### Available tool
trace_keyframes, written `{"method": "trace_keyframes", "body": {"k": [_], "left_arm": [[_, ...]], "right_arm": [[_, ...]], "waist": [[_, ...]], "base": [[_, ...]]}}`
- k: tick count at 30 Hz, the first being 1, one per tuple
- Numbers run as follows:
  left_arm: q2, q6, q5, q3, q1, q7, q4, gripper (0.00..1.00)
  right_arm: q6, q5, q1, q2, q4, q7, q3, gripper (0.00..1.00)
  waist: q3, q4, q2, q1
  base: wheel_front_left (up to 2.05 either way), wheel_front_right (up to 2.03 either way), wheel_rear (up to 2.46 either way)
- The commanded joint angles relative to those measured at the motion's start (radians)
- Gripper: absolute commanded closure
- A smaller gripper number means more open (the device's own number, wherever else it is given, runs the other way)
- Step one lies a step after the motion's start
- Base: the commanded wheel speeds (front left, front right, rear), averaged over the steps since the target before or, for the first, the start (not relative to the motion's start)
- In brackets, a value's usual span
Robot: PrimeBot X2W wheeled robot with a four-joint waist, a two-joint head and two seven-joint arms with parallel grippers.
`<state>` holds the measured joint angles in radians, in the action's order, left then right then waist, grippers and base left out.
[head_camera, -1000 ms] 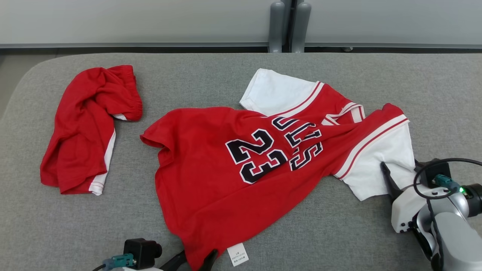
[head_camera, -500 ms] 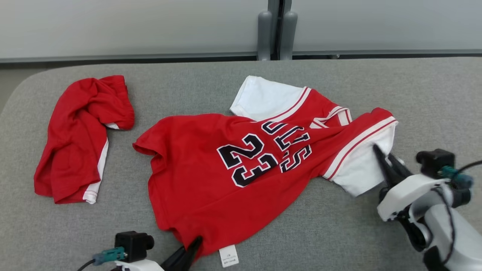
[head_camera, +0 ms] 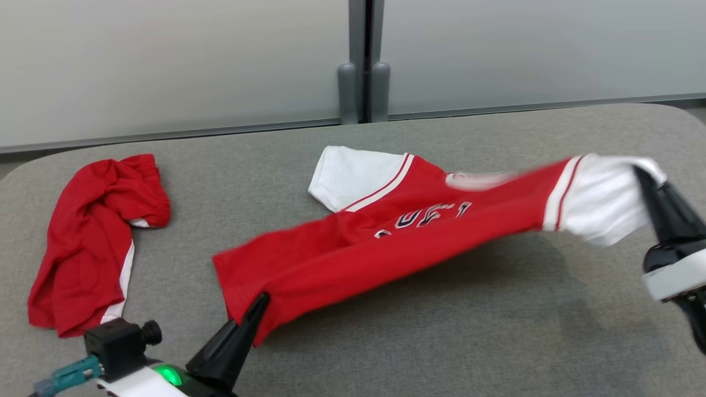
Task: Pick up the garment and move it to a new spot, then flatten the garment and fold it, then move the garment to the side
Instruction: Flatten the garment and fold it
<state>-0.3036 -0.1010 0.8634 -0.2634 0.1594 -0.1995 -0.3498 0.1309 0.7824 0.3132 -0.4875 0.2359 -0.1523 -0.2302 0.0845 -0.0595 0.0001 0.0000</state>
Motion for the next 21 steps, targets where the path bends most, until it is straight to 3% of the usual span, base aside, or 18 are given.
{"method": "trace_keyframes", "body": {"k": [1,12,16,21], "left_arm": [[-0.013,0.005,-0.004,0.012,0.005,-0.002,-0.021,1.0],[-0.095,0.064,-0.062,0.096,-0.197,-0.084,-0.243,1.0],[-0.11,0.074,-0.092,0.114,-0.364,-0.114,-0.209,1.0],[-0.125,0.058,-0.15,0.12,-0.646,-0.125,-0.047,1.0]], "right_arm": [[0.0,0.008,-0.018,-0.012,-0.027,0.009,0.019,1.0],[0.0,-0.01,0.004,0.007,-0.441,0.209,0.232,1.0],[0.0,-0.073,0.113,0.043,-0.507,0.307,0.255,1.0],[0.0,-0.155,0.344,0.129,-0.456,0.41,0.219,1.0]], "waist": [[-0.01,-0.015,-0.0001,0.0],[0.087,-0.074,-0.0001,0.0],[0.175,-0.081,-0.0001,0.0],[0.284,-0.068,-0.0001,0.0]], "base": [[0.0,0.0,0.0],[0.0,0.0,0.0],[0.0,0.0,0.0],[0.0,0.0,0.0]]}}
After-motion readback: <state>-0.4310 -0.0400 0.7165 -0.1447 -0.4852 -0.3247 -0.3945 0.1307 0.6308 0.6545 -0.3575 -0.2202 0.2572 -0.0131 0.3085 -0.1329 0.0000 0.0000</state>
